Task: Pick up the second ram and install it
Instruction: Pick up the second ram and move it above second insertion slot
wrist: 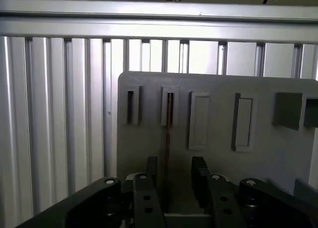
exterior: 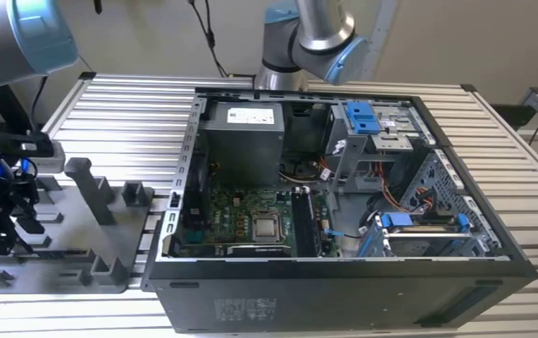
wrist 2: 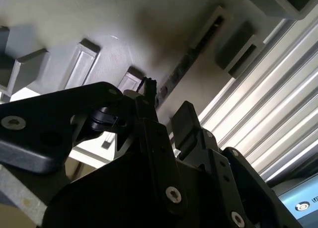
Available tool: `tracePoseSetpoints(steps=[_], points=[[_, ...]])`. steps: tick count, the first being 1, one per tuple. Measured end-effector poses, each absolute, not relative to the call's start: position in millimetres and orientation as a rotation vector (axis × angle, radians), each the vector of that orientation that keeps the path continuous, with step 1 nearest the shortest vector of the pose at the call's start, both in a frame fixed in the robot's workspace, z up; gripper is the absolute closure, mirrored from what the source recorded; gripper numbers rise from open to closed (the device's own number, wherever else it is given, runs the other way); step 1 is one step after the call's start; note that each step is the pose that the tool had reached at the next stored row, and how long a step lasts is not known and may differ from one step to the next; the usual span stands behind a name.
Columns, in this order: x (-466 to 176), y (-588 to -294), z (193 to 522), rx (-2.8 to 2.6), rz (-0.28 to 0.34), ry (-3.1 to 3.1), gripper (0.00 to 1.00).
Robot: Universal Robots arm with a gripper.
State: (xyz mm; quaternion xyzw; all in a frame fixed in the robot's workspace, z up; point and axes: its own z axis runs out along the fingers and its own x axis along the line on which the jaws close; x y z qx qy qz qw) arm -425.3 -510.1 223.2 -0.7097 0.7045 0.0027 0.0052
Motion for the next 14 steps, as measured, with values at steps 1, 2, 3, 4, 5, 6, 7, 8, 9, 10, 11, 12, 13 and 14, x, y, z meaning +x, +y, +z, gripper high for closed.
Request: tracePoseSetpoints(steps=[1,2,3,4,5,6,7,8,9,10,11,12,13,14], points=[[-426,-510,222,-2.222,0.007,2.205,0.58],[-426,-510,221,-2.222,0.006,2.204,0.58],[-426,-510,220,-2.223,0.005,2.202,0.58],[-426,-510,219,-2.223,0.004,2.201,0.58],[-427,-510,219,-2.224,0.003,2.199,0.58],[-427,-510,218,-2.225,0.002,2.197,0.58],[-427,-510,217,-2.227,0.001,2.195,0.58],[-427,-511,216,-2.228,0.001,2.193,0.58],[-427,-511,215,-2.229,0.000,2.192,0.58],[-427,-511,214,-2.231,0.000,2.190,0.58],[-427,-512,213,-2.232,-0.001,2.188,0.58],[-427,-512,212,-2.233,-0.001,2.186,0.58],[-427,-512,211,-2.235,-0.002,2.184,0.58],[-427,-513,211,-2.236,-0.002,2.183,0.58]])
